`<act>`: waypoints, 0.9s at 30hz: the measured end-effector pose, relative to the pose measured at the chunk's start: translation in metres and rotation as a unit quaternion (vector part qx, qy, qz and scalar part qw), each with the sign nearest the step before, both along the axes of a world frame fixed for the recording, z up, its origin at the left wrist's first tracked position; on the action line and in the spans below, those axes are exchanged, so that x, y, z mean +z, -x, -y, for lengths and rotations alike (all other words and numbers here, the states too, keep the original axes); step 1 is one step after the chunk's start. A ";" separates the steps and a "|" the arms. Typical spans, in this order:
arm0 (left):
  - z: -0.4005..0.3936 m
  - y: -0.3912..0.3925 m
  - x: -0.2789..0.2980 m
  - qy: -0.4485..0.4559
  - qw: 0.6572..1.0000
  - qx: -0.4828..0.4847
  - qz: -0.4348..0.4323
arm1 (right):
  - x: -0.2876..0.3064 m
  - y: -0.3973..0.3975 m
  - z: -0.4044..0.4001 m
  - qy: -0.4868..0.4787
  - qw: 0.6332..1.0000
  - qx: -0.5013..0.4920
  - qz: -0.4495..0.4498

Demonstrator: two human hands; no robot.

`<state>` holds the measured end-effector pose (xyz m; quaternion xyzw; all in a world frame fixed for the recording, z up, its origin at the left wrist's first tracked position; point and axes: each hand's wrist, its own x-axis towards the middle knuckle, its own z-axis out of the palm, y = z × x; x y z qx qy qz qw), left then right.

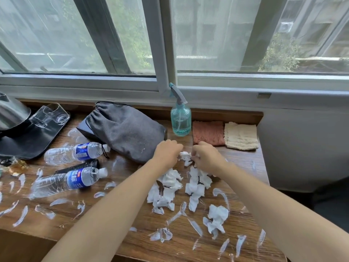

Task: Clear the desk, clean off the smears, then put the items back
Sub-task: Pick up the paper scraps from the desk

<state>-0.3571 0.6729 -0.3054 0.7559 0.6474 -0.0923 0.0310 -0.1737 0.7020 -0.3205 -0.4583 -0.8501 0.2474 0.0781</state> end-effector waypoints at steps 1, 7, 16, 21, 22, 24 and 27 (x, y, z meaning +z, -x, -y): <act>0.005 0.001 0.000 -0.012 1.000 0.001 0.017 | 0.004 -0.006 0.000 0.003 1.000 -0.019 -0.022; 0.074 0.024 0.002 -0.122 0.977 -0.058 0.165 | 0.020 -0.087 0.018 -0.020 0.988 -0.131 -0.074; 0.147 0.037 -0.004 0.106 0.987 -0.027 0.117 | -0.005 -0.089 0.030 -0.031 0.995 0.048 0.087; 0.147 0.039 -0.009 0.081 0.990 -0.005 0.117 | -0.015 -0.071 0.006 -0.128 0.980 0.071 0.136; 0.144 0.038 -0.011 0.069 0.991 -0.002 0.118 | -0.016 -0.068 0.003 -0.139 0.978 0.078 0.134; 0.139 0.038 -0.015 0.048 0.991 0.004 0.122 | -0.019 -0.063 0.002 -0.138 0.980 0.080 0.120; 0.135 0.040 -0.023 -0.007 0.990 -0.011 0.140 | -0.020 -0.058 0.005 -0.116 0.990 0.056 0.066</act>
